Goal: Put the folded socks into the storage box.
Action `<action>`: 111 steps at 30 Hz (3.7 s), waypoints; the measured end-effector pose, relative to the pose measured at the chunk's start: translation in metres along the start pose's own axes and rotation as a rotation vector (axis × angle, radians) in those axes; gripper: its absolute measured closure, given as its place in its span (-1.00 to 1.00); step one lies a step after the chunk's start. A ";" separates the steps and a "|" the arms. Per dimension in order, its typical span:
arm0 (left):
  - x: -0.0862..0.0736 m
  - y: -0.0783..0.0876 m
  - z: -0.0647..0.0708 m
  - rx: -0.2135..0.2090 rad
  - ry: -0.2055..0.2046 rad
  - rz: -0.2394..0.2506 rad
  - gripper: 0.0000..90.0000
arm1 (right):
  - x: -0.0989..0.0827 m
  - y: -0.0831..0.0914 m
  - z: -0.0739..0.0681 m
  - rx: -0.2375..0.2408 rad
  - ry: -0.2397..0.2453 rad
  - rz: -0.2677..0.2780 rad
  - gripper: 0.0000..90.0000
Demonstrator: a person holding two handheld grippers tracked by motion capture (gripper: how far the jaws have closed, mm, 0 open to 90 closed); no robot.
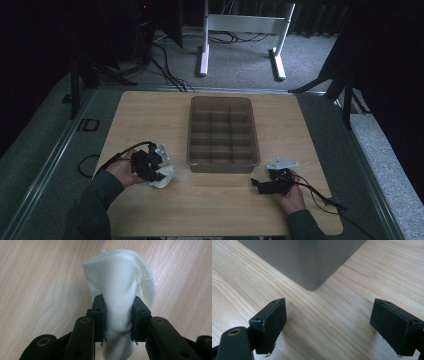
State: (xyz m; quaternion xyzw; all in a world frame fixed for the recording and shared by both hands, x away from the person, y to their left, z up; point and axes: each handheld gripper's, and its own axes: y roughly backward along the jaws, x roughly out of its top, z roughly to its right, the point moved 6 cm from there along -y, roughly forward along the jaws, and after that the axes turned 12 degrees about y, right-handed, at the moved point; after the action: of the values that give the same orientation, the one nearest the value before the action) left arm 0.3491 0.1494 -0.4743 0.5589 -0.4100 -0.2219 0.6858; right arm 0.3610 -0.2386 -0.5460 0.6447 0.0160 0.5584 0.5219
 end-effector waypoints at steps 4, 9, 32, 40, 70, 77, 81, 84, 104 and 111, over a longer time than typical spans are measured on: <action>0.001 0.003 -0.001 0.001 -0.003 0.000 0.55 | 0.000 0.000 0.000 0.000 0.000 0.000 -0.71; 0.002 0.007 -0.001 -0.005 -0.014 0.012 0.55 | 0.000 0.000 0.000 0.000 0.000 0.000 -0.71; 0.011 0.026 -0.005 0.016 -0.043 0.025 0.55 | 0.000 0.000 0.000 0.000 0.000 0.000 -0.71; 0.016 0.029 -0.007 0.015 -0.048 0.033 0.55 | 0.000 0.000 0.000 0.000 -0.002 0.001 -0.71; 0.033 0.042 -0.012 0.015 -0.063 0.053 0.54 | 0.000 0.000 0.000 0.000 0.000 0.001 -0.71; 0.035 0.045 -0.013 0.030 -0.066 0.052 0.54 | 0.000 0.000 0.000 -0.001 0.000 0.001 -0.71; 0.041 0.051 -0.012 0.043 -0.082 0.061 0.54 | 0.000 0.000 0.000 0.000 0.000 0.001 -0.71; 0.044 0.053 -0.013 0.046 -0.090 0.063 0.54 | 0.000 0.000 0.000 0.000 0.002 0.001 -0.71; 0.066 0.048 -0.011 -0.002 -0.113 0.060 0.55 | 0.000 0.000 0.000 -0.001 0.001 0.001 -0.71; 0.073 0.051 -0.008 0.001 -0.143 0.049 0.55 | 0.000 0.000 0.000 0.000 0.000 0.001 -0.71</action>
State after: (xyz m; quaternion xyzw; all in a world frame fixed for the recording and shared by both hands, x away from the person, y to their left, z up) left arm 0.3890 0.1130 -0.4034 0.5317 -0.4717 -0.2442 0.6597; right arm 0.3610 -0.2385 -0.5460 0.6445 0.0155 0.5589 0.5216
